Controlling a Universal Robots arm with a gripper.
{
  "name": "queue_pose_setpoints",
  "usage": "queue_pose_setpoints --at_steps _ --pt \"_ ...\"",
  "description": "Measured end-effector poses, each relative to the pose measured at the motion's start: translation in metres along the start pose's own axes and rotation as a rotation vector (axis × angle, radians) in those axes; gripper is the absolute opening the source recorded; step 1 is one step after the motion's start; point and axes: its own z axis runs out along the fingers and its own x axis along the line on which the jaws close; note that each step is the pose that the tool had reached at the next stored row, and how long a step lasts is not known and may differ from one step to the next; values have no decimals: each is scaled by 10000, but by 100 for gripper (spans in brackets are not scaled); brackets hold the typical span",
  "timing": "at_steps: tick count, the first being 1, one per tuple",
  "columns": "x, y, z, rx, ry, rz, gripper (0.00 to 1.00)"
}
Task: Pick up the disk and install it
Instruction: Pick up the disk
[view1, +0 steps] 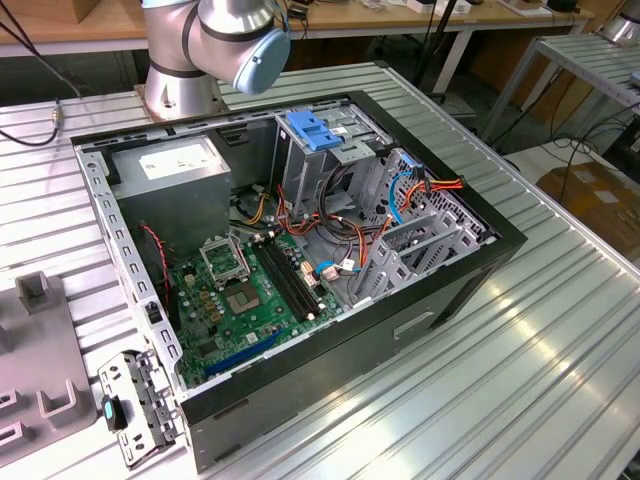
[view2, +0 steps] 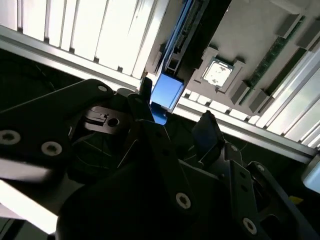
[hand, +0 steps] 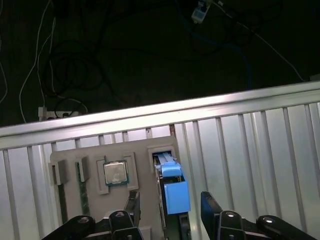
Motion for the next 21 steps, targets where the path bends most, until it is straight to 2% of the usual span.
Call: queue_pose_setpoints --at_steps 6,9,15,18,21 --pt "11 -3 73 22 4 -172 60" --pt "14 7 136 62 -2 -223 60" --pt "14 7 141 66 -1 -221 60" --pt "4 6 191 139 13 -223 60" --pt "-12 10 253 151 11 -223 60"
